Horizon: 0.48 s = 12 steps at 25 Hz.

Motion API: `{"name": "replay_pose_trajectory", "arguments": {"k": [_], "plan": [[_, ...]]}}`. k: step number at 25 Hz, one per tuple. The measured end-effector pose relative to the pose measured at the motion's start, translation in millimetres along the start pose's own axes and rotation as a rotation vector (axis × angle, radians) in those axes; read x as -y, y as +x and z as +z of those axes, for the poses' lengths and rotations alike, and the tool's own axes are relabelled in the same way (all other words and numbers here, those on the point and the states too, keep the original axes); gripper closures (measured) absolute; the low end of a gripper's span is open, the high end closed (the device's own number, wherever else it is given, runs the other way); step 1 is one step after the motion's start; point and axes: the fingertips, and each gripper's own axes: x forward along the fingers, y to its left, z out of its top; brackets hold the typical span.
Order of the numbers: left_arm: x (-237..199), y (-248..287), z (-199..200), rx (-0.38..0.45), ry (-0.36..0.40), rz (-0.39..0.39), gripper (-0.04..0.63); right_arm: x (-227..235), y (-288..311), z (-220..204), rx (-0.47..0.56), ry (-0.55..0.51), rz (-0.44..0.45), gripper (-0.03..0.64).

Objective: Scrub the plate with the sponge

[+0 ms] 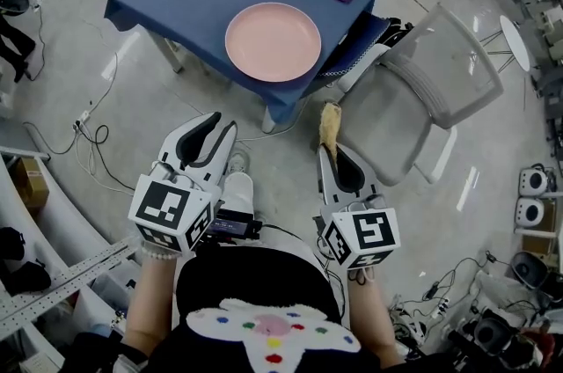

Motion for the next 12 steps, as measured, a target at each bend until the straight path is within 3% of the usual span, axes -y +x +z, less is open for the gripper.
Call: {"name": "replay_pose_trajectory", "arguments": {"k": [12], "plan": [[-81,85,31,-0.057,-0.012,-0.056,0.494,21,102,41,-0.039,0.017,-0.048,0.575]]}}
